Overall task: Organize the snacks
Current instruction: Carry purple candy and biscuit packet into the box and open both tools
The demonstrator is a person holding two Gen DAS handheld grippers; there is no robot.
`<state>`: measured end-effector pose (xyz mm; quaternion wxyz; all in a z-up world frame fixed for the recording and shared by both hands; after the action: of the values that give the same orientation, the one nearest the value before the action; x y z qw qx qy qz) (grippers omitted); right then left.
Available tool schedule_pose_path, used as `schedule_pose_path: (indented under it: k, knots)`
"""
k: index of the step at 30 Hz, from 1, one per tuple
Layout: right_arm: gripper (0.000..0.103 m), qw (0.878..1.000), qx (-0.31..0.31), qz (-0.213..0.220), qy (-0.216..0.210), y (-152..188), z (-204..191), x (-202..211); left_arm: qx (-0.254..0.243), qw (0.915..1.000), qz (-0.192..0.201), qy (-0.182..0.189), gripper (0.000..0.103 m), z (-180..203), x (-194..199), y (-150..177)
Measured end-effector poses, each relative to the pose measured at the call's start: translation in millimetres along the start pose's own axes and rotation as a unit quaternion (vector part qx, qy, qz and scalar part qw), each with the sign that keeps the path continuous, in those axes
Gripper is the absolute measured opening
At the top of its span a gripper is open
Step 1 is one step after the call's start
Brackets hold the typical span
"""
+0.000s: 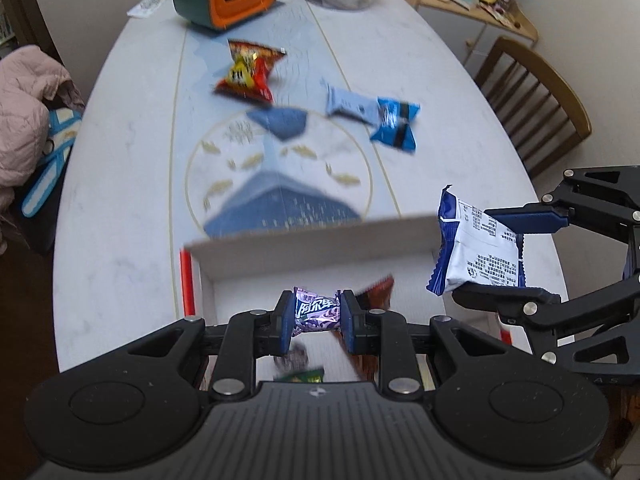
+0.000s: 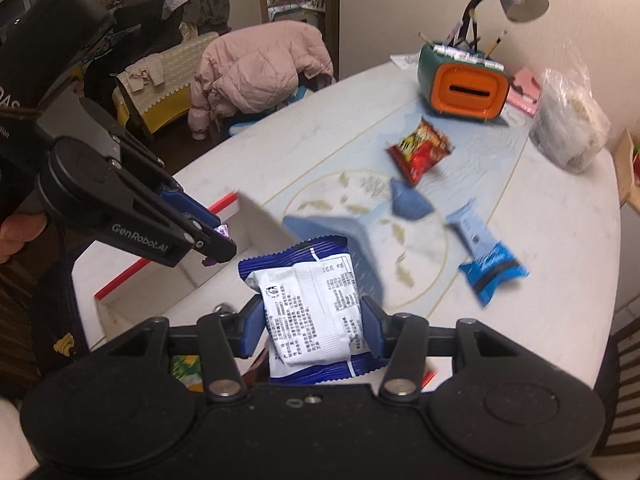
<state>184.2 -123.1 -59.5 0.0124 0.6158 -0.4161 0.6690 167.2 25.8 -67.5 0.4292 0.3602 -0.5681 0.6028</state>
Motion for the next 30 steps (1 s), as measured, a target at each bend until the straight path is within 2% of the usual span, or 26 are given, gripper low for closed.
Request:
schedule_pose_path:
  k: [15,30]
  knots:
    - [0.049,0.993,-0.086,-0.077,-0.031,70.6,-25.2,-43.9,0.007,0.9959,-0.089,0.012,0.024,2.7,-53.9,60.0]
    - [0.049,0.986,-0.114,-0.119,-0.032,96.1,-40.1,-72.8,0.015,0.9886,-0.150,-0.004,0.024,2.7,-101.8,81.3]
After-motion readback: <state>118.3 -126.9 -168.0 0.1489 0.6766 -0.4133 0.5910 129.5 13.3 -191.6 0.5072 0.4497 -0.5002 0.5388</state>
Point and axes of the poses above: each gripper's, at about its wrist camera, not at the fingertips, and x roughly against the way its jaws point, z to its right, y to its underside, the point moved 2 cm from there along -x, roughly the way its jaws point, and after that the axes turned 5 degrees about -x, right-handed, at the moved point
